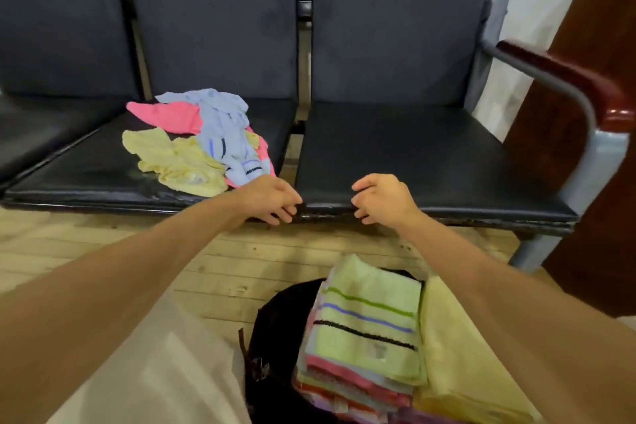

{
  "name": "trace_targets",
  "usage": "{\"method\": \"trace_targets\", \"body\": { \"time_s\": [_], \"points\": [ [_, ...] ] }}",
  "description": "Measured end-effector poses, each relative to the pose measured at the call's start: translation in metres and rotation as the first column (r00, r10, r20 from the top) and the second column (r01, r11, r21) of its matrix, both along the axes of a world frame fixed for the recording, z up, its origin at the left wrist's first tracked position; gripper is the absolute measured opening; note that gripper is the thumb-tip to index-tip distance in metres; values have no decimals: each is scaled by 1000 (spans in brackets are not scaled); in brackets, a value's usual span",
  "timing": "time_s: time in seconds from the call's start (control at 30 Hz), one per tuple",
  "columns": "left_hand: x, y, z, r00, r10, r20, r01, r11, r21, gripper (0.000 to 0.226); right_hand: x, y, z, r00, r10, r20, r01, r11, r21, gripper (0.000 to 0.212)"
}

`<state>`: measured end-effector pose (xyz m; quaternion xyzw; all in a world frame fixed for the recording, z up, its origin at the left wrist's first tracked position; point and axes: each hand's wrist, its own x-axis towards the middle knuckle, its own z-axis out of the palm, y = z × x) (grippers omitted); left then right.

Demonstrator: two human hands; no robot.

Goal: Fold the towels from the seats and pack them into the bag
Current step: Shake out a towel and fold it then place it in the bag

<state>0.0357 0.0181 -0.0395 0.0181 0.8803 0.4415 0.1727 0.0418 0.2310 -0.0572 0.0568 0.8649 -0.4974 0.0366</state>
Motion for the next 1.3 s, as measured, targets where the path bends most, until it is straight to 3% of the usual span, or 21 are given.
{"method": "trace_targets", "body": {
  "time_s": [0.1,0.2,0.4,0.47,0.53,0.63,0.7,0.83,0.9,0.97,1.03,1.13,1.2,1.3],
  "points": [
    [-11,-28,0,984,150,-92,-144,987,65,17,-27,-31,0,996,71,-49,-68,996,64,16],
    [-17,-54,-12,941,284,-184,-283,959,30,13,-56,-64,-5,988,127,-92,-118,988,95,18],
    [-24,-89,-13,817,553,-162,-521,829,201,18,-99,-131,-15,926,275,-257,-239,957,165,29],
    [-23,-90,-15,808,580,-101,-547,803,237,28,-115,-150,-20,896,402,-187,-338,892,300,48],
    [-25,-89,-16,802,596,-50,-564,781,268,37,-127,-162,-25,865,498,-61,-403,762,507,58],
    [-29,-93,-16,781,625,11,-596,739,313,38,-134,-169,-26,856,517,-26,-403,698,592,32],
    [-31,-93,-17,772,635,20,-607,729,315,37,-138,-172,-26,867,483,-124,-336,750,569,21],
    [-30,-84,-13,778,629,-8,-590,735,334,28,-136,-174,-16,907,357,-222,-249,882,399,27],
    [-27,-77,-7,770,638,-9,-581,707,403,13,-134,-169,1,932,223,-285,-192,972,134,29],
    [-25,-69,0,759,651,-8,-576,676,460,13,-138,-161,21,958,73,-279,-120,980,-156,29],
    [-23,-62,5,759,651,-16,-557,662,501,13,-139,-150,43,987,-50,-151,-27,884,-467,20],
    [-24,-48,13,774,633,20,-532,632,564,15,-128,-125,75,992,-114,51,100,477,-873,24],
    [-27,-32,18,792,604,88,-519,591,617,15,-121,-106,87,988,-125,95,122,239,-963,27],
    [-31,-2,25,829,516,216,-498,504,705,36,-111,-75,98,983,-102,155,156,0,-988,35]
  ]
}}
